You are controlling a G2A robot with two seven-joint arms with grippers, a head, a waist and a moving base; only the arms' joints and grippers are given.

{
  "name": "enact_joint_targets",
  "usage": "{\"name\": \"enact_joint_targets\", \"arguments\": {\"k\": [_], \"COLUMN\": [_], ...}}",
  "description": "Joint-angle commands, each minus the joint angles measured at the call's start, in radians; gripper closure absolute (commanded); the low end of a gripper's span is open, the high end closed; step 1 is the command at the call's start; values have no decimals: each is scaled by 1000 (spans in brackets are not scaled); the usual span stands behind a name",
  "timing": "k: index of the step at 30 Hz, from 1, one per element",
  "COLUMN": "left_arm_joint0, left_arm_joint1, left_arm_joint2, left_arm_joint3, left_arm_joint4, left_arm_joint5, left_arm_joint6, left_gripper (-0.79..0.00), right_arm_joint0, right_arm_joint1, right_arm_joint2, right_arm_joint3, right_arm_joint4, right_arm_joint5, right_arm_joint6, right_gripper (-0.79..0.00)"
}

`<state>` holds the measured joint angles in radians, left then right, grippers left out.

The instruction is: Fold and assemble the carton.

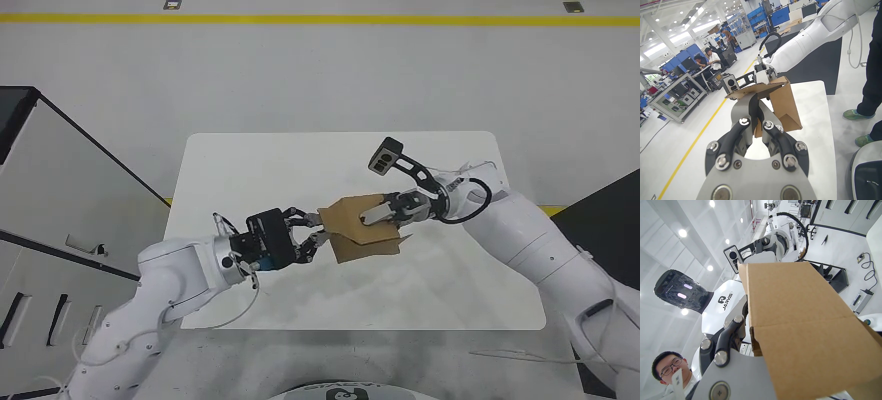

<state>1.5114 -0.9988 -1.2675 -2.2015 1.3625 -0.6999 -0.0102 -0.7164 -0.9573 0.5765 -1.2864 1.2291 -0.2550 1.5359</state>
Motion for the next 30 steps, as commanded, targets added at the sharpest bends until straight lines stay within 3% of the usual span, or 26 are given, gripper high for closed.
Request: {"name": "enact_joint_targets", "arguments": {"k": [1, 8, 30], "left_arm_joint0": [2, 2, 42], "left_arm_joint1": [0, -1, 6], "left_arm_joint2": [6, 17, -62], "left_arm_joint3": [-1, 2, -12], "left_arm_joint4": [1, 3, -10], "left_arm_joint5": [-4, -5, 17], "left_arm_joint6": [0, 3, 18], "left_gripper": [0, 0, 0], "right_arm_joint0": [1, 8, -20], "right_arm_joint1": [-1, -6, 4], "right_arm_joint2": [-5, -19, 52], "right_arm_joint3": [-8, -7, 50], "right_arm_joint4": [-1, 3, 53], "right_arm_joint5": [3, -1, -29], "right_arm_joint6": [0, 0, 0], "right_gripper": [0, 0, 0]}}
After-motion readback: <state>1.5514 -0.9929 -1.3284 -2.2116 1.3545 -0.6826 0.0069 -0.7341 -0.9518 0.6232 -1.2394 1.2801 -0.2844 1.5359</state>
